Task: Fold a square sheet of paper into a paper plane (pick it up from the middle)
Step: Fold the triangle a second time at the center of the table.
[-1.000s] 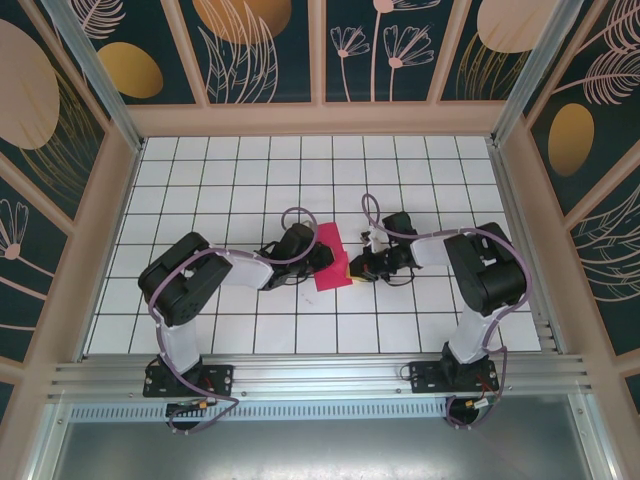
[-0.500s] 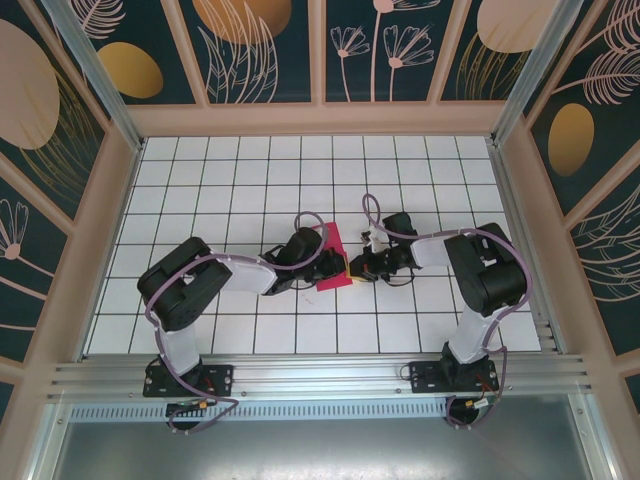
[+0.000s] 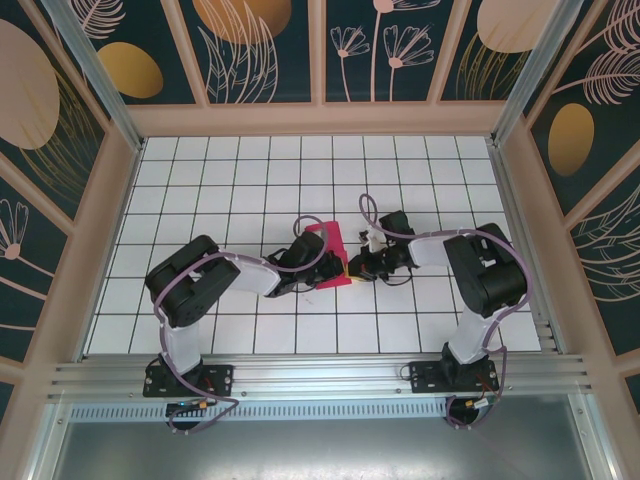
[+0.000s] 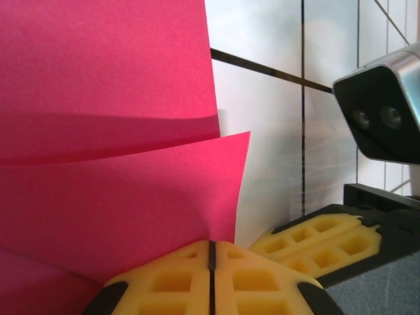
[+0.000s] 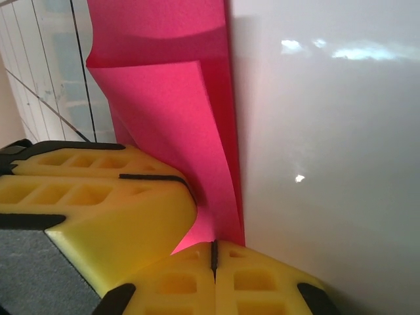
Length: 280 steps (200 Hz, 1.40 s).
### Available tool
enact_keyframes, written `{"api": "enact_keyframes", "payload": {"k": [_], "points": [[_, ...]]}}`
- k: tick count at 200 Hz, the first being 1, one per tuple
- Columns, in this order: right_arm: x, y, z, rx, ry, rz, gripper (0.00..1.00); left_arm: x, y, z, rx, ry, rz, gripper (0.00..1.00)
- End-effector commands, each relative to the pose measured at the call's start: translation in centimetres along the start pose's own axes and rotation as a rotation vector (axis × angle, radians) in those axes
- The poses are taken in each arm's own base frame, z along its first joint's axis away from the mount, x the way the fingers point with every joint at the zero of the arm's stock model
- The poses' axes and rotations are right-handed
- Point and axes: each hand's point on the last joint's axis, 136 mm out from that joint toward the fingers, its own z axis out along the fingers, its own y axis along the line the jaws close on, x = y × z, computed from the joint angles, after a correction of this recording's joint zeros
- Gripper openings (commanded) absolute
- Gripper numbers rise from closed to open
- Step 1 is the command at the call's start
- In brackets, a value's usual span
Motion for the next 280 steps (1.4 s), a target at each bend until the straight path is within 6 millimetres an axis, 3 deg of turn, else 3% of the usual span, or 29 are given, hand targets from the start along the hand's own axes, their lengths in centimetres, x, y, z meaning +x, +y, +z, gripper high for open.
{"api": "enact_keyframes", "payload": {"k": [1,66,128,184,238,280], "points": [[1.9,-4.5,0.8,0.218,0.03,0.034,0.0,-1.2,3.8,-1.1,-0.177,-0.069,-0.008,0.11],[2.1,-4.9,0.8,0.252,0.035,0.017,0.0,-2.3,4.2,-1.5,-0.215,-0.083,-0.013,0.14],[2.4,-5.1,0.7,0.263,0.045,0.011,0.0,-4.7,4.7,-2.4,-0.207,-0.116,-0.033,0.16],[2.4,-4.9,0.8,0.254,0.047,0.01,0.0,-5.5,6.3,-2.6,-0.221,-0.125,-0.061,0.17],[2.6,-5.2,0.8,0.264,0.054,0.013,0.0,-6.8,6.1,-3.2,-0.2,-0.141,-0.071,0.19],[2.4,-4.8,0.7,0.253,0.052,0.01,0.0,-7.9,7.4,-3.6,-0.239,-0.158,-0.069,0.2]]}}
